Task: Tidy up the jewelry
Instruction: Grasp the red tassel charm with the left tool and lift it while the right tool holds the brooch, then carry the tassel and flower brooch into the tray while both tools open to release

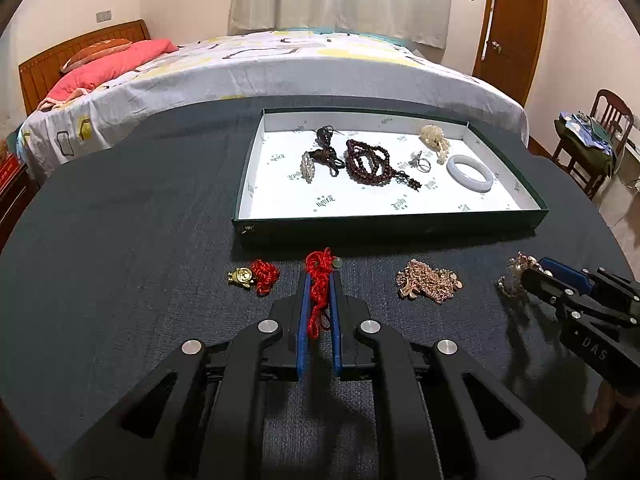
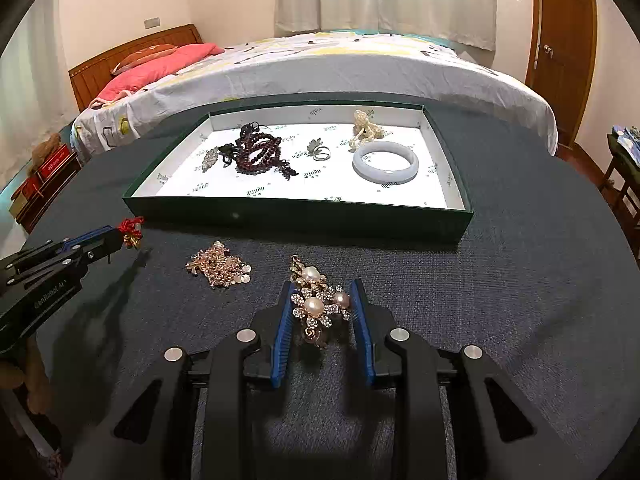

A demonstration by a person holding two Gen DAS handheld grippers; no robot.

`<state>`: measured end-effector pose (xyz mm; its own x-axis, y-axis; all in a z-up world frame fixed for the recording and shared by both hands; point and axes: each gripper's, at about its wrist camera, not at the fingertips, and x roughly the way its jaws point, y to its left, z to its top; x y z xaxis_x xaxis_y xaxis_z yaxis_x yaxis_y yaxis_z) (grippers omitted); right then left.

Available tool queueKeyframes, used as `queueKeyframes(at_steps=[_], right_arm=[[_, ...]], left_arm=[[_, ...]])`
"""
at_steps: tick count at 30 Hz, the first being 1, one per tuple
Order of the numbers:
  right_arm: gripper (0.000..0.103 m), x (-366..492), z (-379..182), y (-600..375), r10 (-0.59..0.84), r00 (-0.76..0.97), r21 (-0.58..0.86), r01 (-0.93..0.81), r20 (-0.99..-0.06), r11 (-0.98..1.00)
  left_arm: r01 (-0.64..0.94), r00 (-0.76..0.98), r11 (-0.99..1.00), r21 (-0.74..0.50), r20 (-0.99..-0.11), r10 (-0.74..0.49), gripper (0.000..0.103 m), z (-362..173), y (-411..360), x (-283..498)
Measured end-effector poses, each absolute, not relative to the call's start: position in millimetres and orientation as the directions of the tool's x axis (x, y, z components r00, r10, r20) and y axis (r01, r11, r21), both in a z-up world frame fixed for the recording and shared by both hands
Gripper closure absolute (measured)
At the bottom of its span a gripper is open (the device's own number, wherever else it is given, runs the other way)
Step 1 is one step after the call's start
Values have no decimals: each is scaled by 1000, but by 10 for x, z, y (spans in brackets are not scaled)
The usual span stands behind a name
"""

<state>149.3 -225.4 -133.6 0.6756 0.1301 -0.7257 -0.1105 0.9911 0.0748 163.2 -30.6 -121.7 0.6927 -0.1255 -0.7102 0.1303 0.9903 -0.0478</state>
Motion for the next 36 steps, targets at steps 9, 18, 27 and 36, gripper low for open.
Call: queueKeyframes(at_steps=[9, 18, 27, 36], right_arm=[[78, 1474, -1304, -2248, 131, 678, 76, -111, -723, 991], [78, 1464, -1286, -2251, 132, 681, 81, -107, -720, 991], [78, 1465, -1189, -2270, 134, 698, 81, -109, -703, 991], [78, 1461, -1063, -2283, 133, 719, 77, -110, -682, 991]], left_arm=[[130, 698, 990, -48, -705, -126, 94, -1194, -310, 1621], [130, 698, 990, -48, -705, -126, 94, -1192, -314, 1622], [134, 709, 990, -52, -692, -132, 94, -1120, -308, 1606], [133, 727, 990, -53, -673, -134, 94, -1008, -312, 1600]])
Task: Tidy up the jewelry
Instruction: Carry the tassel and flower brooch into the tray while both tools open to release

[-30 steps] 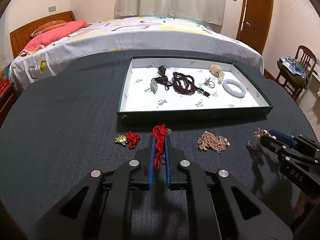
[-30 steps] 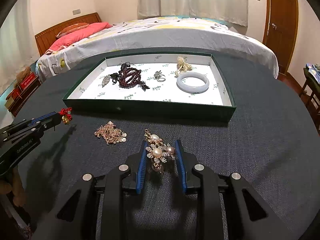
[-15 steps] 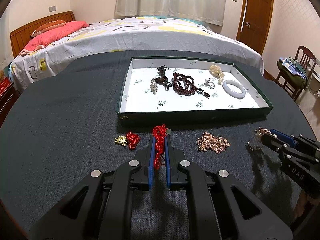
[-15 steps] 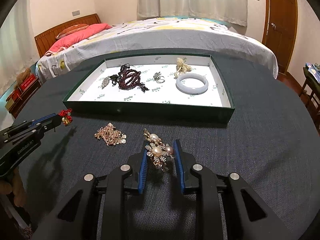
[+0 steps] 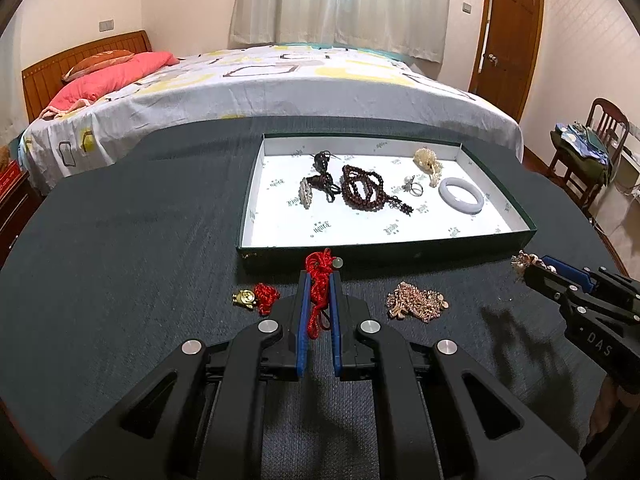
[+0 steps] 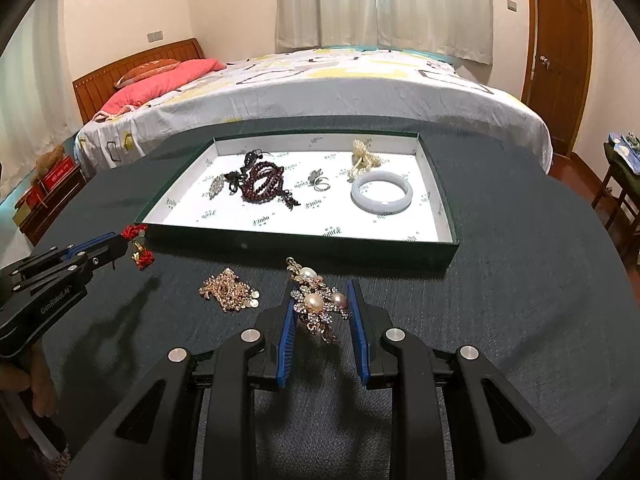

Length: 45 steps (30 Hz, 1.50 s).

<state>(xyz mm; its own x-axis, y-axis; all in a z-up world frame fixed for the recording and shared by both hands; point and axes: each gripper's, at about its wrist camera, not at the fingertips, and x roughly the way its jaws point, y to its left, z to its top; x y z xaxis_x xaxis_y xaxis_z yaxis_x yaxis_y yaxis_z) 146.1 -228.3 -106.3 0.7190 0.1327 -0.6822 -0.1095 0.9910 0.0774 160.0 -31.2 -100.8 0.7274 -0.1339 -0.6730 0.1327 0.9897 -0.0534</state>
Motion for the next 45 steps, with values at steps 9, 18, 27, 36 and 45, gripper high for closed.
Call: queueKeyframes(at_steps=[9, 18, 27, 36, 45], right_arm=[[78, 1465, -911, -2283, 135, 746, 78, -110, -652, 991], [78, 1568, -598, -2318, 137, 797, 79, -112, -589, 991], [78, 1911, -250, -2310, 131, 849, 60, -117, -512, 991], [78, 2353, -479, -2291, 121, 839, 67, -100, -531, 993], [78, 2584, -1156, -2205, 119, 750, 65, -101, -651, 993]], left_arm=[[134, 743, 990, -53, -656, -136, 94, -906, -307, 1592], [143, 779, 988, -54, -609, -146, 94, -676, -314, 1652], [167, 836, 985, -52, -522, -169, 94, -266, -388, 1975], [178, 830, 983, -41, -531, -172, 94, -370, -554, 2483], [152, 733, 988, -33, -666, -135, 94, -1150, -574, 2802]])
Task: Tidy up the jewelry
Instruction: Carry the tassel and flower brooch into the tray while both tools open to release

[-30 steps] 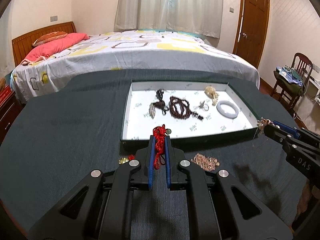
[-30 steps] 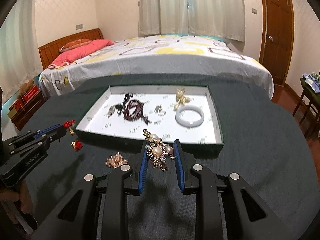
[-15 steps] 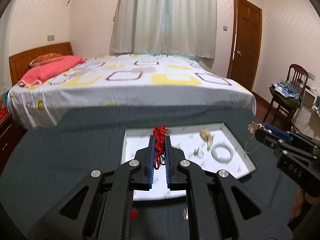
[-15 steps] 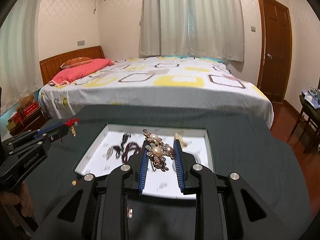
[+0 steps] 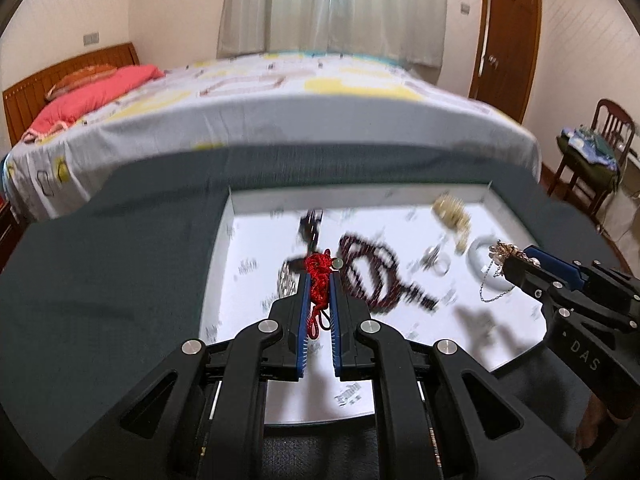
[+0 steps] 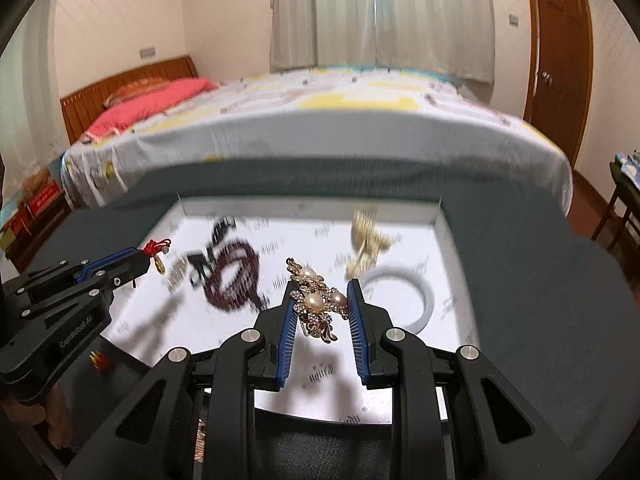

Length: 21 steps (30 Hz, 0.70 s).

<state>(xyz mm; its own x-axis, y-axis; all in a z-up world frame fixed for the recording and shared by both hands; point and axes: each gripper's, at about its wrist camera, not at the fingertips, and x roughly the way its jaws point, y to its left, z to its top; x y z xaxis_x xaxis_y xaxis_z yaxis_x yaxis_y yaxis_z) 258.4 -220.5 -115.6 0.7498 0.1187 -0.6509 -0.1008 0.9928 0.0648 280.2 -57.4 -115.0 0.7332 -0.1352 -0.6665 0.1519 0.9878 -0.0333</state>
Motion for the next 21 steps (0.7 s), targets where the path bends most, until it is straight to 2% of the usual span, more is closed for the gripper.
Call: queueKeyframes(at_steps=[16, 19, 21], right_arm=[[77, 2726, -1431, -2125, 122, 674, 50, -126, -728, 991], [76, 2728, -1435, -2131, 125, 671, 55, -125, -731, 991], [72, 2722, -1442, -2134, 127, 667, 57, -126, -734, 990]], left_arm=[[135, 654, 989, -56, -745, -132, 93, -1496, -485, 2938], [135, 635, 989, -64, -760, -136, 91, -1526, -473, 2952], [134, 637, 989, -65, -759, -136, 84, -1526, -465, 2947]])
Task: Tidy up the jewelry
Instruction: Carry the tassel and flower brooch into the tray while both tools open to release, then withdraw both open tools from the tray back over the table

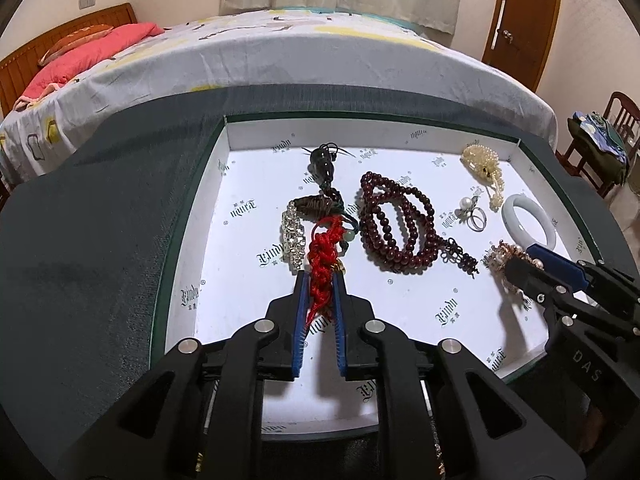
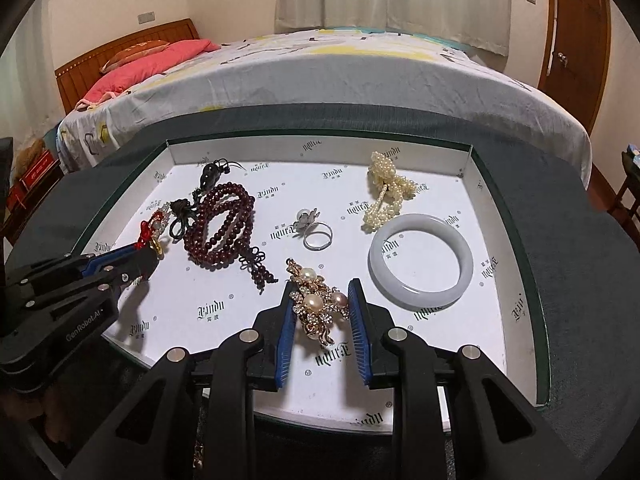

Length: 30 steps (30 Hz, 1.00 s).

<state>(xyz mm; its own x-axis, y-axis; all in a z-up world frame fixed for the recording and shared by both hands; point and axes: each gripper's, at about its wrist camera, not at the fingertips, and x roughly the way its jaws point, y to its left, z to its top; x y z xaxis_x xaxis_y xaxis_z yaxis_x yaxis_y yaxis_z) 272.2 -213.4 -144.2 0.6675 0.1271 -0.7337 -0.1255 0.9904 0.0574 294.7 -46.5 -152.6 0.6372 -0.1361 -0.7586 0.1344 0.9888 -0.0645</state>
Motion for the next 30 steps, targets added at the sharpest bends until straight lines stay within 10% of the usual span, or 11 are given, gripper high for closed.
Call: queueKeyframes(at_steps=[3, 30], right_arm=[[49, 2702, -1415, -2131, 122, 683, 55, -119, -720, 991], [47, 2309, -1084, -2195, 132, 737, 93, -94, -663, 991]], left_arm=[[130, 644, 990, -60, -754, -130, 65, -1510, -462, 2936], [120, 714, 992, -41, -691, -114, 41, -1120, -395, 2430]])
